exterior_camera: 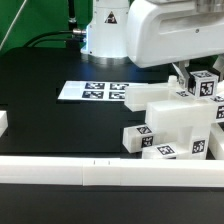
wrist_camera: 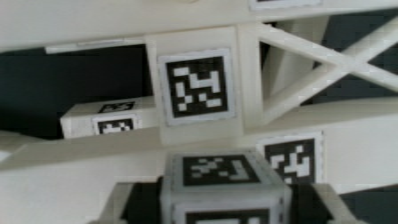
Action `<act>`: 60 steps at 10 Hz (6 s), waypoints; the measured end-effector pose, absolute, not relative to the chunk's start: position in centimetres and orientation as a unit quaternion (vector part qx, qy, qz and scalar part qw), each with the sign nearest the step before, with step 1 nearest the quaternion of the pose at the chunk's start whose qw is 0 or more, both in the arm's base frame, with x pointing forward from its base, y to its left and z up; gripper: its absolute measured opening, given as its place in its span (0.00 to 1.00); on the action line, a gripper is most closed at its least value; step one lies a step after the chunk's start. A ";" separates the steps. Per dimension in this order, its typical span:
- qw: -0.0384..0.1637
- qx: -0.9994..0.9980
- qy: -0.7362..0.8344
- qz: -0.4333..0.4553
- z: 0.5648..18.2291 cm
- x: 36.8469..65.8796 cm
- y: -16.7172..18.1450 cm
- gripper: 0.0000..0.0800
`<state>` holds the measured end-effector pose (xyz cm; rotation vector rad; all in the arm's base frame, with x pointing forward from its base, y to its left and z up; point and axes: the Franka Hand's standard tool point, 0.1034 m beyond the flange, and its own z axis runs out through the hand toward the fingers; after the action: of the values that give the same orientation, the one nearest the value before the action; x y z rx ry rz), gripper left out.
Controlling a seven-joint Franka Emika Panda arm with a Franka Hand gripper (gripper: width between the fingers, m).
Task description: Assemble chair
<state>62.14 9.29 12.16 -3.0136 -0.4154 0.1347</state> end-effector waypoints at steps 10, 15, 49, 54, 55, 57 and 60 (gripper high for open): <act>0.048 -0.991 -0.117 0.045 12.2 62.1 9.3 0.36; 0.040 -0.996 0.057 0.052 12.2 62.2 9.4 0.36; 0.055 -0.976 -0.206 0.032 12.2 62.5 9.1 0.54; 0.054 -0.982 -0.178 0.032 12.1 62.5 8.8 0.36; 0.052 -0.990 -0.129 0.033 12.1 62.6 8.8 0.36; 0.051 -0.998 -0.036 0.024 12.2 63.0 8.6 0.36; 0.056 -0.996 0.059 0.024 12.2 63.2 8.4 0.36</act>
Offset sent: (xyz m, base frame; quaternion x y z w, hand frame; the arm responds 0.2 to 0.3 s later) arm 0.0000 0.0000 0.0000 0.0000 0.0000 0.0000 1.0000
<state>63.20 8.41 12.19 -3.0238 0.1791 0.0734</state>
